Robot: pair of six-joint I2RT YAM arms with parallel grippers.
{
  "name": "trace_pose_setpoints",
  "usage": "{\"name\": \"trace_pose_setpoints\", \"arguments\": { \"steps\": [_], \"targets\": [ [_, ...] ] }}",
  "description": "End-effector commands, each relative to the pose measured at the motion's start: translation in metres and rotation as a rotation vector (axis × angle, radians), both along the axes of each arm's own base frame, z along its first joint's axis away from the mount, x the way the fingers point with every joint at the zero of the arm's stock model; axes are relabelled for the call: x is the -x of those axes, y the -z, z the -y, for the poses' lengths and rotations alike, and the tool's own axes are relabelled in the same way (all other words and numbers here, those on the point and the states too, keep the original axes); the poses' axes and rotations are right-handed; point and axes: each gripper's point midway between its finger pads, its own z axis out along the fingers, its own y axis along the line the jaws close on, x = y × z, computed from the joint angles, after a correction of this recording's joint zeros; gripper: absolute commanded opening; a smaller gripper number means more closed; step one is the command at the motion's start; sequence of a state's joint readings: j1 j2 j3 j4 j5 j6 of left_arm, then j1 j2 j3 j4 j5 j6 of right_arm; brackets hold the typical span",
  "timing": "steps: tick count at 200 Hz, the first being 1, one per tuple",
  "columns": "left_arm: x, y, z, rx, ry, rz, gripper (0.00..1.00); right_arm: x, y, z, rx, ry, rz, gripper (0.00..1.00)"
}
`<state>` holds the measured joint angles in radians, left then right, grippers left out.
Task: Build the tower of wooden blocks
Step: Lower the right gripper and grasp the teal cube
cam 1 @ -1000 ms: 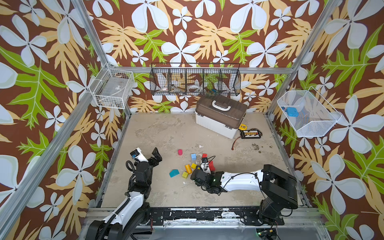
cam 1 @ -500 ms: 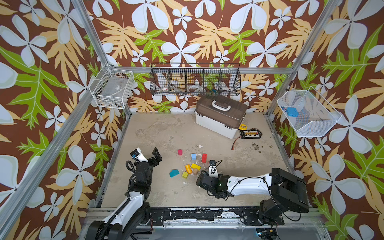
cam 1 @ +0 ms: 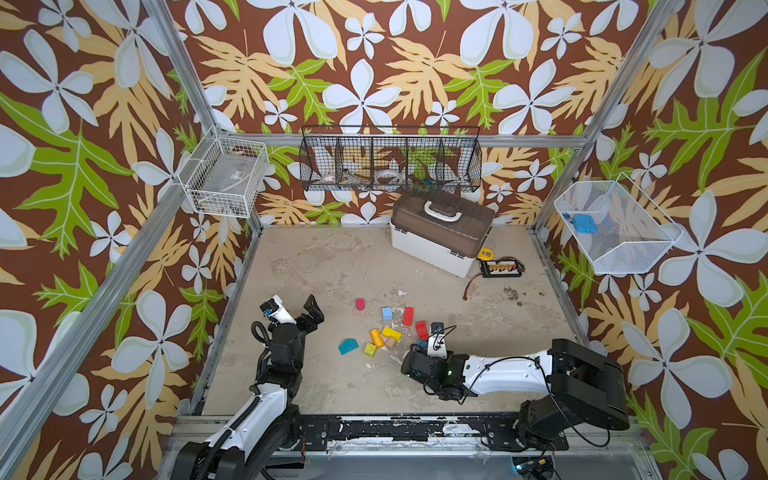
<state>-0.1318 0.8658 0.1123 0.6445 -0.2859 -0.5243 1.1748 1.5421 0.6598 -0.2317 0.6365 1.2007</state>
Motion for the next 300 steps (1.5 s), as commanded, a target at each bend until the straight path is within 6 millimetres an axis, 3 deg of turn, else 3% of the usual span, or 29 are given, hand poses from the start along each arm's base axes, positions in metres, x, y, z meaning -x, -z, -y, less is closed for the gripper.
{"name": "trace_pose_setpoints", "arguments": {
  "steps": [1, 46, 99, 152, 177, 216, 241, 281, 300],
  "targets": [
    [-0.002, -0.007, 0.001, 0.001, 0.004, 0.024, 1.00, -0.006, -0.003, 0.011, -0.027, 0.050, 0.032, 0.64],
    [-0.002, -0.007, 0.001, 0.001, 0.003, 0.024, 1.00, -0.015, 0.002, 0.023, -0.025, 0.049, 0.013, 0.63],
    [-0.002, -0.007, 0.001, 0.002, 0.004, 0.024, 1.00, -0.014, -0.008, 0.016, -0.071, -0.004, 0.047, 0.64],
    [-0.002, -0.006, 0.001, 0.002, 0.004, 0.022, 1.00, -0.009, -0.023, -0.003, -0.106, -0.107, 0.110, 0.87],
    [-0.002, -0.006, 0.001, 0.001, 0.003, 0.022, 1.00, -0.013, -0.019, -0.013, -0.079, -0.150, 0.090, 0.79],
    [-0.002, -0.007, 0.001, 0.002, 0.003, 0.023, 1.00, -0.020, -0.006, -0.012, -0.034, -0.156, 0.054, 0.74],
    [-0.002, -0.007, 0.001, 0.001, 0.004, 0.023, 1.00, -0.023, -0.002, -0.016, -0.011, -0.157, 0.044, 0.66],
    [-0.002, -0.006, 0.001, 0.000, 0.004, 0.022, 1.00, -0.033, 0.007, -0.009, 0.027, -0.122, 0.017, 0.49],
    [-0.002, -0.007, 0.001, 0.000, 0.004, 0.024, 1.00, -0.035, 0.008, -0.005, 0.025, -0.102, 0.018, 0.47]
  ]
}}
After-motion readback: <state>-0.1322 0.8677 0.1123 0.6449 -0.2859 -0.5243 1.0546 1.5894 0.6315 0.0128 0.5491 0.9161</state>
